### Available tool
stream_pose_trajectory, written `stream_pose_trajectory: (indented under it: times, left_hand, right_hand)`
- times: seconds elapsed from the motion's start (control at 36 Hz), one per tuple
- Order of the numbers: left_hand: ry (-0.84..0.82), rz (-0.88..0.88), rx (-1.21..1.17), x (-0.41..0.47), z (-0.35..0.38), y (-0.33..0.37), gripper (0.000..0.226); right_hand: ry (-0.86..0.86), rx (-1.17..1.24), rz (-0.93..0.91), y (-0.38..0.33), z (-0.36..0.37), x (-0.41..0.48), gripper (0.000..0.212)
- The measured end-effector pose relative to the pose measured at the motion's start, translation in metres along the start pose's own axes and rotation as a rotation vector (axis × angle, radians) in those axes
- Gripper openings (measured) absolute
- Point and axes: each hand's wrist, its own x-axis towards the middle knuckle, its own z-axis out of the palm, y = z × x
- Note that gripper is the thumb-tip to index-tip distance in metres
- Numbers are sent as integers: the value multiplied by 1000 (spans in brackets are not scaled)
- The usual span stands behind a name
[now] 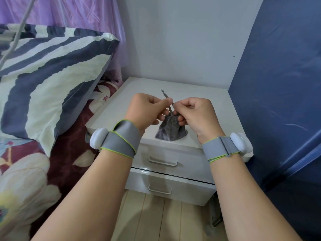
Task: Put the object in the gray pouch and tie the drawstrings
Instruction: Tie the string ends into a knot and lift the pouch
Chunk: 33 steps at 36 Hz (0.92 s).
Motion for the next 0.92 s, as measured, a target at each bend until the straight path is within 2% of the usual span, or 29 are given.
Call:
stream_pose_trajectory:
  times: [0.14,0.36,0.53,0.92]
  left_hand:
    - [-11,-82,-174,0,-1,2,25]
    - [180,150,18,1,0,4,23]
    - [183,233,-19,4,8,3,21]
    - [157,296,-71,6,13,2,18]
  right_hand:
    - [13,-122,-73,-1,2,0,10]
    - [-100,-246,-119,-8,-3,-3,11]
    - [-112,-301,-149,-12,-4,-4,8]
    - [-46,-292,-97,-16,-2,-6,5]
